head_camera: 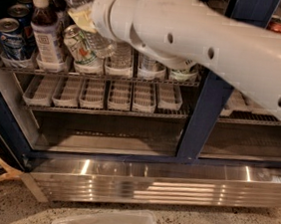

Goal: Pick water bottle from top shelf of fridge

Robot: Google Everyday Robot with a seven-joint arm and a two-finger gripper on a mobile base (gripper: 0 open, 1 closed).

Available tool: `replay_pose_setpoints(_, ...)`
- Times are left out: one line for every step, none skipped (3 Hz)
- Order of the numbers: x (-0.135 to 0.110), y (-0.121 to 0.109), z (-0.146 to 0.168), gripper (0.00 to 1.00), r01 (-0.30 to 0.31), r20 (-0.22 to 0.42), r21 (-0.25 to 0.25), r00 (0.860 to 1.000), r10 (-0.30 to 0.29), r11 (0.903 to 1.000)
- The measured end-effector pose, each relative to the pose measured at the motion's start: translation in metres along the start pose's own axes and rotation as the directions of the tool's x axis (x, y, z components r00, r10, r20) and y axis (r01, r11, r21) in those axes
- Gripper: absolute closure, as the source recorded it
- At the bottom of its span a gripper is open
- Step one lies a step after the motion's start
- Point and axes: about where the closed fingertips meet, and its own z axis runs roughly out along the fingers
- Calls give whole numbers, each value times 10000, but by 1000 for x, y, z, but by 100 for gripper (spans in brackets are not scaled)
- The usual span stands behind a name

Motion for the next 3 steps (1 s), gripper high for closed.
replay_pose_setpoints(-51, -30, -16, 100, -139, 872, 274, 9961, 114, 9995)
replay_pose_setpoints(-63, -40, -42, 100, -554, 1253, 234, 9908, 520, 9982)
replay_pose_setpoints(-29, -33, -83, 100, -1446, 855, -255, 9855, 1462, 9892)
